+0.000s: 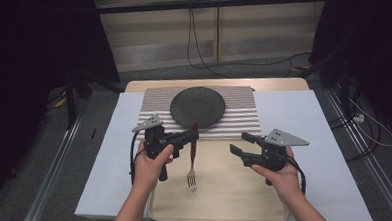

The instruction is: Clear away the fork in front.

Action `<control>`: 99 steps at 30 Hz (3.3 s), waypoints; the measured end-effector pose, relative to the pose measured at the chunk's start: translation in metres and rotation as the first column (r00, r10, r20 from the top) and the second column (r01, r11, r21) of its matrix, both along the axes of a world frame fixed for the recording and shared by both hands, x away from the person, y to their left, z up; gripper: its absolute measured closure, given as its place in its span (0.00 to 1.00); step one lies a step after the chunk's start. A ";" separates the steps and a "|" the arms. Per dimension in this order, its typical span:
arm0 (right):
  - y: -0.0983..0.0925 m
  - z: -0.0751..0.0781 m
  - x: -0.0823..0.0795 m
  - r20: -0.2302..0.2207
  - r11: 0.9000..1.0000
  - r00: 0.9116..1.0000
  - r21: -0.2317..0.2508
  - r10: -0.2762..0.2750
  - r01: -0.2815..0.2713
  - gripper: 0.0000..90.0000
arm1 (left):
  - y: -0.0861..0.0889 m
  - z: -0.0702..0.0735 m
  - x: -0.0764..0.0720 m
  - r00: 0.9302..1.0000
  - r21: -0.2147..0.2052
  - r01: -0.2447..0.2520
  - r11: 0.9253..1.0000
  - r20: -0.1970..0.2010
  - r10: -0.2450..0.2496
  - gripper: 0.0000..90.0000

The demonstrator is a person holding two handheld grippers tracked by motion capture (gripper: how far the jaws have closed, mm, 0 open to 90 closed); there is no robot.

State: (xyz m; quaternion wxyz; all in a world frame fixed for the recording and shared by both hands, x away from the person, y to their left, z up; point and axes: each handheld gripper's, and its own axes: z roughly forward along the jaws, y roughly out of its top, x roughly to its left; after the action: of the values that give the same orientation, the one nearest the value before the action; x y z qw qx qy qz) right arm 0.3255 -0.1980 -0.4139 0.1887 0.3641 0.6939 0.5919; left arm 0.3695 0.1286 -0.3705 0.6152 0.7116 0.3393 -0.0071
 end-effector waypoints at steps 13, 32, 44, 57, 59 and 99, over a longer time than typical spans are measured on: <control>-0.025 -0.007 -0.009 -0.002 0.999 0.999 -0.023 -0.037 0.037 0.31 | 0.014 -0.002 0.001 1.000 0.005 -0.018 1.000 -0.011 0.019 0.90; -0.039 -0.007 -0.017 0.004 0.997 0.998 -0.051 -0.060 0.060 0.29 | 0.041 -0.012 0.000 0.998 0.019 -0.027 0.999 -0.052 0.028 0.90; -0.051 -0.008 -0.025 0.004 0.995 0.997 -0.064 -0.079 0.079 0.29 | 0.057 -0.030 -0.001 0.995 0.037 -0.011 0.999 -0.095 0.015 0.90; -0.052 -0.016 -0.026 -0.001 0.995 0.996 -0.041 -0.088 0.087 0.27 | 0.060 -0.058 0.002 0.994 0.059 -0.043 0.997 -0.100 0.049 0.86; -0.052 -0.017 -0.026 -0.001 0.996 0.996 -0.039 -0.085 0.085 0.27 | 0.061 -0.062 0.002 0.993 0.052 -0.052 0.997 -0.100 0.057 0.85; -0.060 -0.023 -0.028 -0.008 0.994 0.995 -0.045 -0.099 0.099 0.26 | 0.074 -0.091 0.013 0.982 0.159 -0.148 0.976 -0.094 0.164 0.72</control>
State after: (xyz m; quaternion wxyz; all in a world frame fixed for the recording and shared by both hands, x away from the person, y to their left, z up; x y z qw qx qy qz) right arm 0.2973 -0.2575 -0.4365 0.2221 0.3970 0.6889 0.5644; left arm 0.3826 0.2028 -0.4612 0.5391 0.7260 0.4260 0.0290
